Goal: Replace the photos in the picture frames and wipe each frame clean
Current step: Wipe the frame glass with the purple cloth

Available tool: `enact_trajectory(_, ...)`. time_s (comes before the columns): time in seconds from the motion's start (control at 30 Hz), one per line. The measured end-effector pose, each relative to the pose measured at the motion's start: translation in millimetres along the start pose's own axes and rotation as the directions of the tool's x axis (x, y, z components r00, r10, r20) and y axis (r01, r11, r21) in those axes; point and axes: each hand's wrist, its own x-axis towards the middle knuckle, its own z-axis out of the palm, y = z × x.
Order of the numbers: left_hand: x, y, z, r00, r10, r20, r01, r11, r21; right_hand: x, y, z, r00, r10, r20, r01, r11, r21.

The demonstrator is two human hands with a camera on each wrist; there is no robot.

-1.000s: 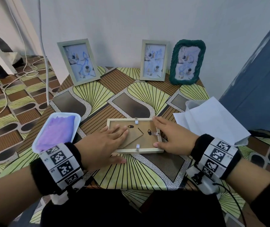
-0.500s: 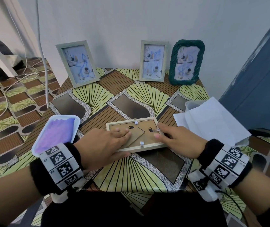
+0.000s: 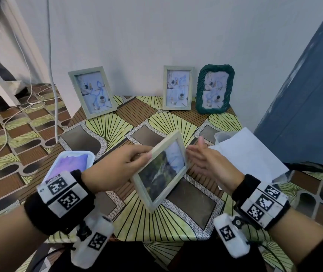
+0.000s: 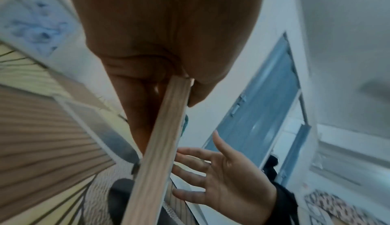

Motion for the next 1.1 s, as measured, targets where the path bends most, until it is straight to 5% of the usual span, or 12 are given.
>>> enact_trajectory(0.13,-10,-13,5,0.967,-0.237,-0.094,0.201,0.934,-0.294,-2,5,10,0.991,-0.056,0.124,0.082,0.973,-0.214)
enact_trajectory(0.27,-19,-31,7,0.925,-0.356,-0.132,0.269,0.860,-0.433,-7,10,20,0.981,-0.063,0.184,0.166,0.766,-0.622)
enact_trajectory(0.33,-23,-39,8,0.908,-0.387,-0.161,0.266,0.828,-0.493,-9,11,25,0.971,-0.089,0.223,0.222,0.690,-0.689)
enact_trajectory(0.47,-27,-51,13,0.856,-0.457,-0.242,0.269,0.794,-0.545,-9,6,37,0.964,-0.103,0.247,0.249,0.680,-0.689)
enact_trajectory(0.63,-35,-56,19,0.909,-0.357,-0.216,0.260,0.890,-0.376,0,2,49,0.945,-0.025,0.327,0.265,0.644,-0.717)
enact_trajectory(0.73,-40,-57,19,0.922,-0.326,-0.208,0.254,0.917,-0.309,5,5,51,0.943,0.036,0.331,0.269,0.501,-0.822)
enact_trajectory(0.9,-48,-55,12,0.957,-0.240,-0.160,0.253,0.965,0.064,3,7,49,0.950,0.088,0.299,0.253,0.343,-0.905)
enact_trajectory(1.1,-61,-58,-8,0.912,-0.046,-0.409,0.223,0.890,0.397,1,6,50,0.955,0.040,0.294,0.272,0.281,-0.920)
